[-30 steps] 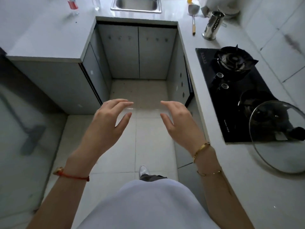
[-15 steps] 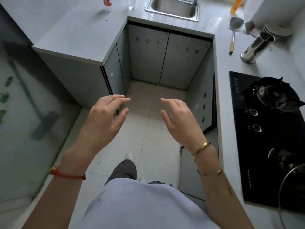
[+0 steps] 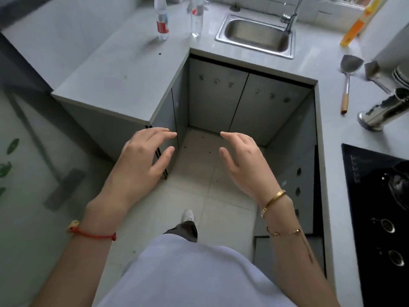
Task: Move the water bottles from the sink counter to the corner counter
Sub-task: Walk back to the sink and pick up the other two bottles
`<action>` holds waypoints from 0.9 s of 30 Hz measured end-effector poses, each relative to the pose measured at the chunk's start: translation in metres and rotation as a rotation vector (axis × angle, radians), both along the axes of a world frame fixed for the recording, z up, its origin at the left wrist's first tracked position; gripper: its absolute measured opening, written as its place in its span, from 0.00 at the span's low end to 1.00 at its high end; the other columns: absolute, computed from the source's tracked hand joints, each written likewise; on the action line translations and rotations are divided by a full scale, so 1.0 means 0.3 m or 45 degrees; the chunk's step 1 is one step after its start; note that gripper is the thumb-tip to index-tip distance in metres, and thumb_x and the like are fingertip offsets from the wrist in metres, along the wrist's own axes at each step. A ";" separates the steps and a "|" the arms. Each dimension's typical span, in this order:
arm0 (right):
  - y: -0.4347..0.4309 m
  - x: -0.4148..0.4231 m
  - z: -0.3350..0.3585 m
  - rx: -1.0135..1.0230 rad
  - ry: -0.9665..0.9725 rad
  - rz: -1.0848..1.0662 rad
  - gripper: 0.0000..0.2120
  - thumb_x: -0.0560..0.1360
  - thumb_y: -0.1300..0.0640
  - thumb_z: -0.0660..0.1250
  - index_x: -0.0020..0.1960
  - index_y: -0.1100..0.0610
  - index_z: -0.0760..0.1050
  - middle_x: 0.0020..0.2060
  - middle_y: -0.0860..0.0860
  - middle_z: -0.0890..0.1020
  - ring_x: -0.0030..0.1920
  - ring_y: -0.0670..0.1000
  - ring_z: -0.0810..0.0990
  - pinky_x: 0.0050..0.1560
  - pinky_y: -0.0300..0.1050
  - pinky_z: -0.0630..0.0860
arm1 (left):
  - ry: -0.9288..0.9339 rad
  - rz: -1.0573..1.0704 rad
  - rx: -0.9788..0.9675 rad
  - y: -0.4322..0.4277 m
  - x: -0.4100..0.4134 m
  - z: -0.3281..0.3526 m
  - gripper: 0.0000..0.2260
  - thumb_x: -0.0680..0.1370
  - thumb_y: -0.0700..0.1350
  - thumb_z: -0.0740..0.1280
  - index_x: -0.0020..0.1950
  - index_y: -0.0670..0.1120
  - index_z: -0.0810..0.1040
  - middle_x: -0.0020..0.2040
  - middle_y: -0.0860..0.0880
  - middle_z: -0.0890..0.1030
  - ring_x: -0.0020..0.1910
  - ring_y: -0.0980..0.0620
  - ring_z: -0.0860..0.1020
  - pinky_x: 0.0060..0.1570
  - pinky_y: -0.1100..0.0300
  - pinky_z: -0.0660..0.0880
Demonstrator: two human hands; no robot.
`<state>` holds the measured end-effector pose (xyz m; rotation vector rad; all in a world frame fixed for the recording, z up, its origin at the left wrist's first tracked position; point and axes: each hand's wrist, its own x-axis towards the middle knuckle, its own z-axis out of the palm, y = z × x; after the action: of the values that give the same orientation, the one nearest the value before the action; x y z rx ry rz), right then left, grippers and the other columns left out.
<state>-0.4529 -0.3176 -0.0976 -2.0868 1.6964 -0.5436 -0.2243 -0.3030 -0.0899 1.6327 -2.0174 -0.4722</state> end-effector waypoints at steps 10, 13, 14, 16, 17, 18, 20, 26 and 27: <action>-0.449 0.080 0.029 -0.069 -0.030 -0.033 0.18 0.80 0.54 0.58 0.69 0.56 0.68 0.64 0.50 0.75 0.68 0.48 0.67 0.70 0.44 0.65 | -0.021 -0.048 -0.020 -0.474 0.060 0.038 0.14 0.79 0.48 0.61 0.65 0.51 0.74 0.64 0.52 0.75 0.66 0.52 0.70 0.66 0.49 0.67; -0.540 0.080 0.023 -0.056 -0.026 -0.035 0.18 0.80 0.54 0.58 0.69 0.55 0.68 0.65 0.49 0.75 0.69 0.48 0.67 0.70 0.44 0.65 | -0.011 -0.052 0.005 -0.570 0.061 0.027 0.15 0.79 0.49 0.60 0.65 0.52 0.73 0.65 0.53 0.75 0.66 0.53 0.70 0.63 0.46 0.71; -0.570 0.078 0.021 -0.050 -0.021 -0.035 0.18 0.80 0.54 0.58 0.69 0.55 0.67 0.65 0.49 0.74 0.69 0.48 0.67 0.70 0.44 0.65 | -0.008 -0.050 0.011 -0.598 0.061 0.023 0.15 0.79 0.49 0.60 0.65 0.52 0.73 0.65 0.53 0.75 0.66 0.54 0.69 0.62 0.47 0.72; -0.631 0.071 0.013 -0.041 -0.020 -0.033 0.18 0.80 0.53 0.58 0.69 0.55 0.67 0.65 0.49 0.74 0.69 0.47 0.67 0.70 0.44 0.65 | -0.019 -0.048 0.012 -0.655 0.058 0.012 0.15 0.79 0.50 0.60 0.65 0.53 0.73 0.65 0.54 0.74 0.66 0.54 0.69 0.65 0.47 0.70; -0.663 0.066 0.007 -0.037 -0.022 -0.030 0.18 0.80 0.53 0.58 0.69 0.55 0.67 0.65 0.49 0.74 0.69 0.47 0.67 0.70 0.44 0.65 | -0.025 -0.047 0.012 -0.685 0.056 0.005 0.15 0.79 0.50 0.60 0.65 0.53 0.73 0.65 0.54 0.74 0.66 0.54 0.69 0.66 0.47 0.69; -0.697 0.060 0.001 -0.032 -0.024 -0.026 0.18 0.80 0.53 0.58 0.69 0.55 0.67 0.65 0.49 0.74 0.69 0.47 0.67 0.70 0.44 0.65 | -0.029 -0.043 0.014 -0.715 0.053 -0.002 0.15 0.79 0.50 0.60 0.65 0.53 0.73 0.65 0.54 0.75 0.66 0.55 0.70 0.66 0.48 0.69; -0.769 0.045 -0.012 -0.019 -0.028 -0.018 0.19 0.80 0.54 0.58 0.69 0.55 0.67 0.65 0.49 0.74 0.69 0.47 0.67 0.70 0.43 0.65 | -0.028 -0.023 0.025 -0.778 0.043 -0.015 0.15 0.79 0.50 0.60 0.65 0.54 0.73 0.65 0.54 0.75 0.66 0.54 0.69 0.66 0.47 0.68; -1.045 -0.014 -0.031 -0.008 -0.022 0.029 0.19 0.80 0.53 0.58 0.70 0.55 0.67 0.65 0.49 0.74 0.69 0.47 0.66 0.70 0.41 0.63 | -0.049 0.036 0.050 -1.018 -0.020 -0.029 0.15 0.79 0.50 0.60 0.66 0.54 0.72 0.65 0.54 0.74 0.67 0.55 0.69 0.68 0.49 0.67; -1.100 -0.026 -0.028 -0.004 -0.020 0.043 0.19 0.80 0.52 0.58 0.70 0.54 0.67 0.66 0.49 0.74 0.69 0.47 0.66 0.70 0.41 0.63 | -0.051 0.051 0.049 -1.065 -0.035 -0.026 0.15 0.79 0.50 0.60 0.66 0.54 0.72 0.65 0.54 0.74 0.67 0.55 0.69 0.68 0.51 0.66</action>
<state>-0.4607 -0.6474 -0.1059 -2.1037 1.6498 -0.5508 -0.2347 -0.6225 -0.0976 1.7152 -2.0125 -0.4701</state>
